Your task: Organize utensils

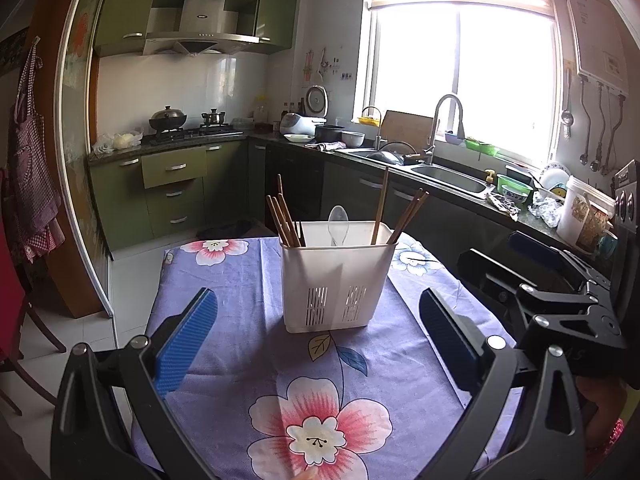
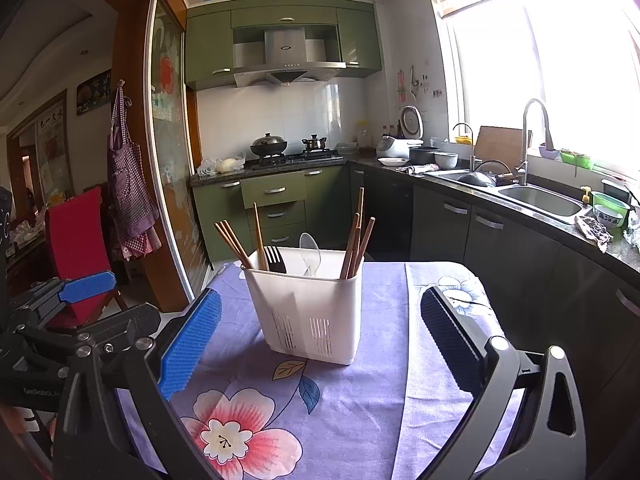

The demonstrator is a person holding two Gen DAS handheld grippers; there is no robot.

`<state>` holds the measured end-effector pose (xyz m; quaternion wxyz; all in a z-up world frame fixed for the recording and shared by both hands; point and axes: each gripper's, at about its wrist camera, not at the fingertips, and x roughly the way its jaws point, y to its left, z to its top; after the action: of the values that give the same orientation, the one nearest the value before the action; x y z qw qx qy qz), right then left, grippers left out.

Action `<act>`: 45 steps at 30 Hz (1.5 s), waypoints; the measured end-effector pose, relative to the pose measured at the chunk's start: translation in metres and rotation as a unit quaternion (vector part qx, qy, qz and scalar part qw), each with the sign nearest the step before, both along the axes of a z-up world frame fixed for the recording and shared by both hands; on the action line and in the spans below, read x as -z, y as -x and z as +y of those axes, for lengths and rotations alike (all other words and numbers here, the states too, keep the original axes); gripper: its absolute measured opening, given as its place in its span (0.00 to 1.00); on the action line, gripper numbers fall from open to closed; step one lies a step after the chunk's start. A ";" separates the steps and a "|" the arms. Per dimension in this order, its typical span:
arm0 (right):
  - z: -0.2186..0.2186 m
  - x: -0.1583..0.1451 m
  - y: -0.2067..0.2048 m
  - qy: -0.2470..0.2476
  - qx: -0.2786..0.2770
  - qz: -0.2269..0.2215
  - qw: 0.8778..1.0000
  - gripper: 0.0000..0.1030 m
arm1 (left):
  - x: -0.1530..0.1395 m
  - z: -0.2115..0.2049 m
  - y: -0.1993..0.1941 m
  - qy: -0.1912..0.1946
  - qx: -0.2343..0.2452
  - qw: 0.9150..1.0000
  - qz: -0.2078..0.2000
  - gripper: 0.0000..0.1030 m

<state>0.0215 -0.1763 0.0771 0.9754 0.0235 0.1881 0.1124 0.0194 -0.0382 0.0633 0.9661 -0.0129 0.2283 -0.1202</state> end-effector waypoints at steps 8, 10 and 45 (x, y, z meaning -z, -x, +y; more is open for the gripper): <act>0.001 0.004 -0.002 -0.001 -0.001 0.002 1.000 0.96 | 0.000 0.001 0.002 0.000 -0.003 1.000 -0.001 0.94; 0.002 0.004 -0.001 -0.001 -0.001 0.003 1.000 0.96 | -0.001 0.002 0.002 0.001 -0.005 1.000 -0.003 0.94; 0.002 0.014 -0.006 -0.007 -0.007 0.014 1.000 0.96 | -0.005 0.005 0.001 0.013 0.002 1.000 -0.003 0.94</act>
<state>0.0276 -0.1739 0.0628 0.9718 0.0311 0.2008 0.1200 0.0184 -0.0334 0.0683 0.9662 -0.0245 0.2240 -0.1248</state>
